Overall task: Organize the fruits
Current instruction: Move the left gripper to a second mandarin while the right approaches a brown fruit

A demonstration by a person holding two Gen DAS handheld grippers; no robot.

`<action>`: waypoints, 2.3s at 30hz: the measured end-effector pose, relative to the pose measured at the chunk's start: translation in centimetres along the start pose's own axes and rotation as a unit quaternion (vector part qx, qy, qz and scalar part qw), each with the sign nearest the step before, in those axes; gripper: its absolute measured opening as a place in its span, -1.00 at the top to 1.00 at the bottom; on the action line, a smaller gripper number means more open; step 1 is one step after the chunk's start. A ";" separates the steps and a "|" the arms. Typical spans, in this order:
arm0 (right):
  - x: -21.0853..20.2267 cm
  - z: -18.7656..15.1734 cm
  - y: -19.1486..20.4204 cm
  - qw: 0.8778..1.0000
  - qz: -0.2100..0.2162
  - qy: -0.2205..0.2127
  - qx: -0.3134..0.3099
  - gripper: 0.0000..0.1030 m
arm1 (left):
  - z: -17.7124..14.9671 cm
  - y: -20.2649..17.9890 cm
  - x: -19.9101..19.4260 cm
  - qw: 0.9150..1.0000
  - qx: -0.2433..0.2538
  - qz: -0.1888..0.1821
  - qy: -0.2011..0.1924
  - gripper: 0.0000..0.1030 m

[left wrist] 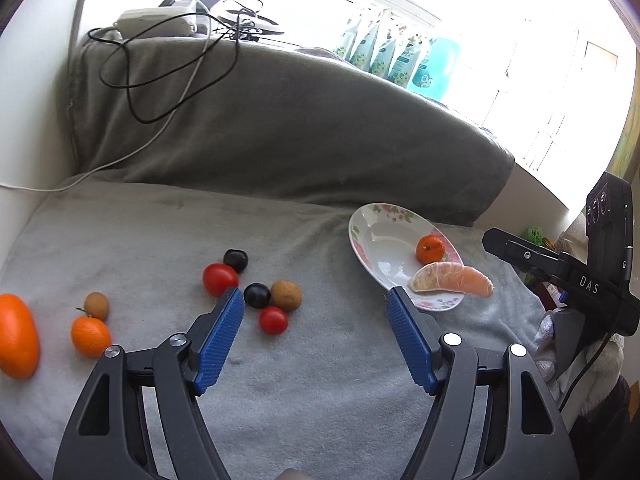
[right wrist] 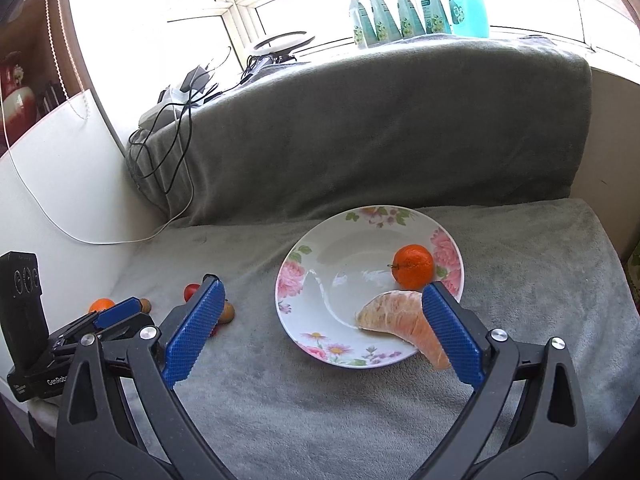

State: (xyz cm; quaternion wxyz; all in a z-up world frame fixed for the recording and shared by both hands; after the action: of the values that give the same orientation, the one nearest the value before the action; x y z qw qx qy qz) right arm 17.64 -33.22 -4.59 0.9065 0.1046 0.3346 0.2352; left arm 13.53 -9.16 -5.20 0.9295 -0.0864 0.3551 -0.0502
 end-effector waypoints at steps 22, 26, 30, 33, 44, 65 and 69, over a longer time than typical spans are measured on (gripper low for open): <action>8.4 -1.0 7.6 0.990 0.058 0.095 -0.089 -0.96 | -3.1 10.1 -1.6 0.993 -0.084 0.087 0.011 -0.43; 10.0 -1.6 8.0 0.988 0.065 0.109 -0.084 -0.93 | -3.5 11.1 -1.3 0.991 -0.091 0.094 0.015 -0.42; 11.5 -2.0 7.9 0.987 0.070 0.128 -0.071 -0.74 | -3.7 11.8 -0.9 0.990 -0.094 0.100 0.019 -0.42; 12.5 -2.4 7.9 0.986 0.070 0.138 -0.064 -0.68 | -3.8 12.1 -0.4 0.990 -0.093 0.105 0.022 -0.42; 15.2 -2.8 6.6 0.983 0.072 0.166 -0.026 -0.17 | -3.9 13.0 1.2 0.988 -0.094 0.119 0.034 -0.33; 15.5 -2.7 7.9 0.982 0.066 0.166 -0.067 0.10 | -3.6 13.2 2.6 0.986 -0.087 0.137 0.044 -0.07; 15.7 -3.0 8.3 0.980 0.065 0.172 -0.077 0.11 | -3.6 13.4 2.8 0.986 -0.087 0.138 0.046 -0.03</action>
State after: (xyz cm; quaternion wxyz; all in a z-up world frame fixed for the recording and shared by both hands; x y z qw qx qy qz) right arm 23.19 -18.11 -12.70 0.8233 0.0140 0.4590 0.3337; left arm 13.61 3.06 -12.26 0.8992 -0.1145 0.4089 0.1060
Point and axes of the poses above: each gripper's, at about its wrist camera, not at the fingertips, and x roughly the way its jaws point, y to its left, z to its top, the point moved 2 cm from there along x, roughly the way its jaws point, and after that the axes turned 9 degrees about z, right-handed, at the moved point
